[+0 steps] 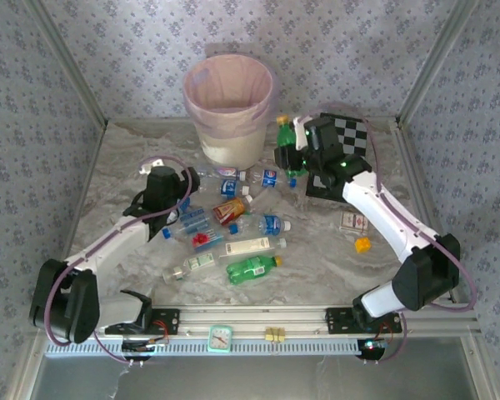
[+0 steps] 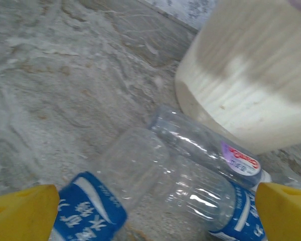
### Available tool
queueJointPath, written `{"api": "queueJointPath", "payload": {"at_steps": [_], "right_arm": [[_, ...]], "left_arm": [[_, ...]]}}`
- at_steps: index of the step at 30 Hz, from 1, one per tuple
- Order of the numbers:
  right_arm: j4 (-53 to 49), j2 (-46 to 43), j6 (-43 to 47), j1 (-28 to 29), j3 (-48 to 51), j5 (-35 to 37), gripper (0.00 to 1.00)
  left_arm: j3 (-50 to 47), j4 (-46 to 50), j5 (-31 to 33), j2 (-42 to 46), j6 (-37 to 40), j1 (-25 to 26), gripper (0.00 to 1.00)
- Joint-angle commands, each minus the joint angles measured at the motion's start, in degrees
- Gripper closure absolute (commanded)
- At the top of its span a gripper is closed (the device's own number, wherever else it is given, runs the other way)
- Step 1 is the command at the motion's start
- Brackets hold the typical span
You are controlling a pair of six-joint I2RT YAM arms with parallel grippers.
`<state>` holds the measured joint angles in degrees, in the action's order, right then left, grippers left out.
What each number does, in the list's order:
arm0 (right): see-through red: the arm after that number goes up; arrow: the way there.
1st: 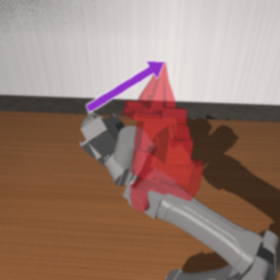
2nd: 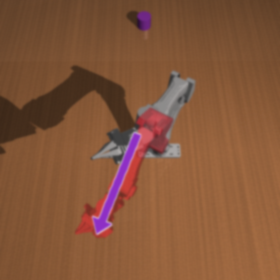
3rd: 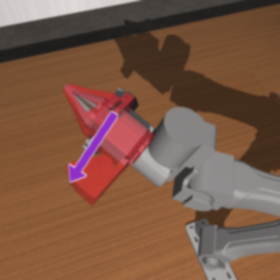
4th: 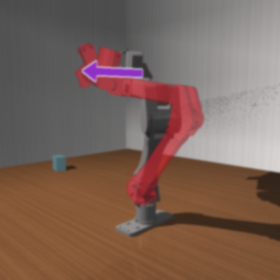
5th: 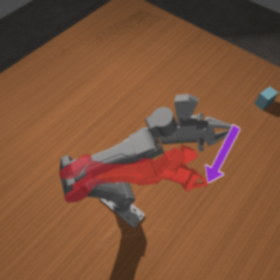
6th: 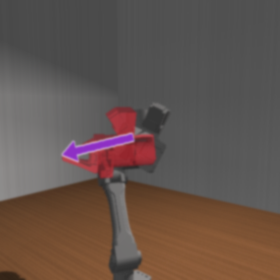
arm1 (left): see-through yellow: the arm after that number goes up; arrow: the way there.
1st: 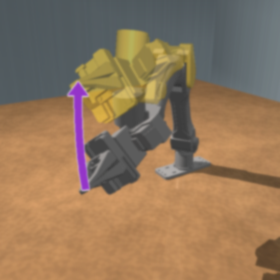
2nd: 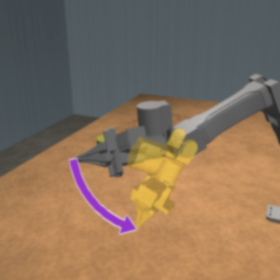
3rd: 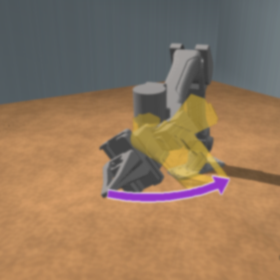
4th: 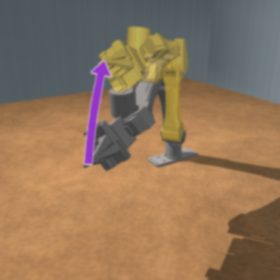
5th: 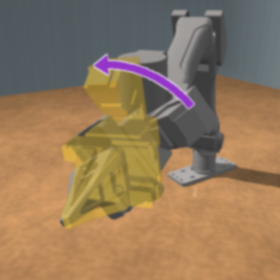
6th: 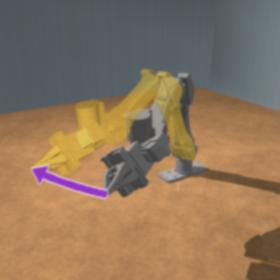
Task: Put the plastic bottles in the bin
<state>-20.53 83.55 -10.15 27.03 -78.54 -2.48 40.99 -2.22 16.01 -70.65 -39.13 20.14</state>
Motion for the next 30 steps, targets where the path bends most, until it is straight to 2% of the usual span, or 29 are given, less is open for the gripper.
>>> {"api": "queueJointPath", "payload": {"at_steps": [1,7,16,24,30], "right_arm": [[10.3,0.4,-2.8,0.5,-6.0,-3.7,0.48],[18.3,8.9,-3.6,1.5,-17.4,-4.6,0.48],[24.2,27.8,-2.5,3.2,-38.0,-3.7,0.48],[20.3,43.2,-1.5,4.3,-55.8,-4.0,0.48],[14.5,50.9,-0.7,4.7,-65.3,-2.0,0.46]], "left_arm": [[-1.8,2.2,1.4,3.1,-0.7,-2.5,0.00],[-6.4,0.7,1.2,7.6,-0.9,-4.7,0.00],[-9.0,0.3,-0.7,12.0,3.9,-5.3,0.00],[-11.0,-2.6,-4.5,14.3,6.2,-5.5,0.00],[-11.1,-3.1,-6.1,14.3,7.0,-5.5,0.00]]}}
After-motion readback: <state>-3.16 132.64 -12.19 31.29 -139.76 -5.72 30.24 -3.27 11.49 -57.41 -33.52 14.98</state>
